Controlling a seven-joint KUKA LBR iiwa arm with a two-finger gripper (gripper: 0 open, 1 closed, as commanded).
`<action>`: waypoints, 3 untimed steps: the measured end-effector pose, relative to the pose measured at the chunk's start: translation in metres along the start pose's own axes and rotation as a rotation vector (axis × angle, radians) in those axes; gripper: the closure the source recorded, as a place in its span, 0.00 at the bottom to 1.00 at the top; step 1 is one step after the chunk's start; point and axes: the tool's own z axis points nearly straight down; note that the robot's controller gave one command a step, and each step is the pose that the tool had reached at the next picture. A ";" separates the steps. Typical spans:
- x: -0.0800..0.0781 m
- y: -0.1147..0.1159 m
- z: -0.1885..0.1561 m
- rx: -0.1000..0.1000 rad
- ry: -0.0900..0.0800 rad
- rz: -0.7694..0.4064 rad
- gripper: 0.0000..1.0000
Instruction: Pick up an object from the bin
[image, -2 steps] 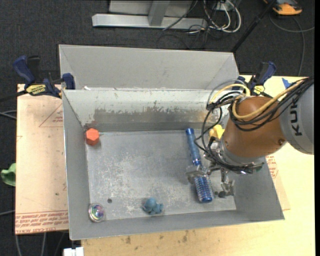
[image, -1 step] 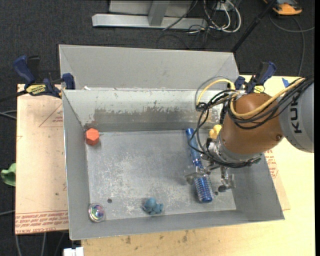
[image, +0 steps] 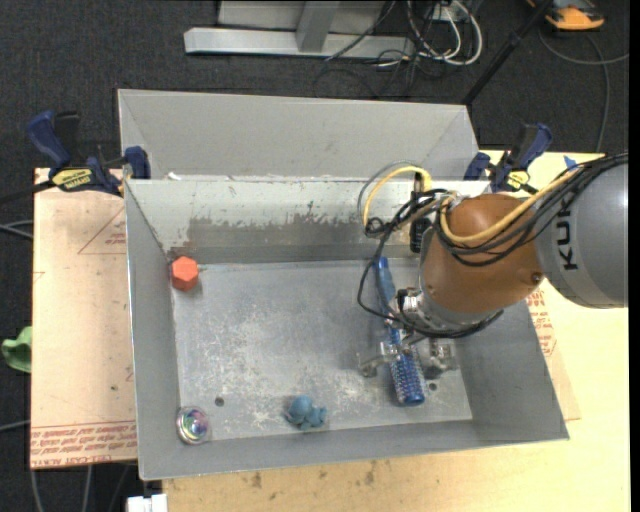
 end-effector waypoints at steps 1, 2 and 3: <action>0.020 0.006 0.000 0.000 0.001 -0.231 0.00; 0.019 0.006 0.000 -0.001 0.000 -0.231 1.00; 0.018 0.007 -0.006 0.000 0.000 -0.227 1.00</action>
Offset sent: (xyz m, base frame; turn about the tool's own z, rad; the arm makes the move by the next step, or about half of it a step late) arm -0.0081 -0.0195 0.0011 -0.2363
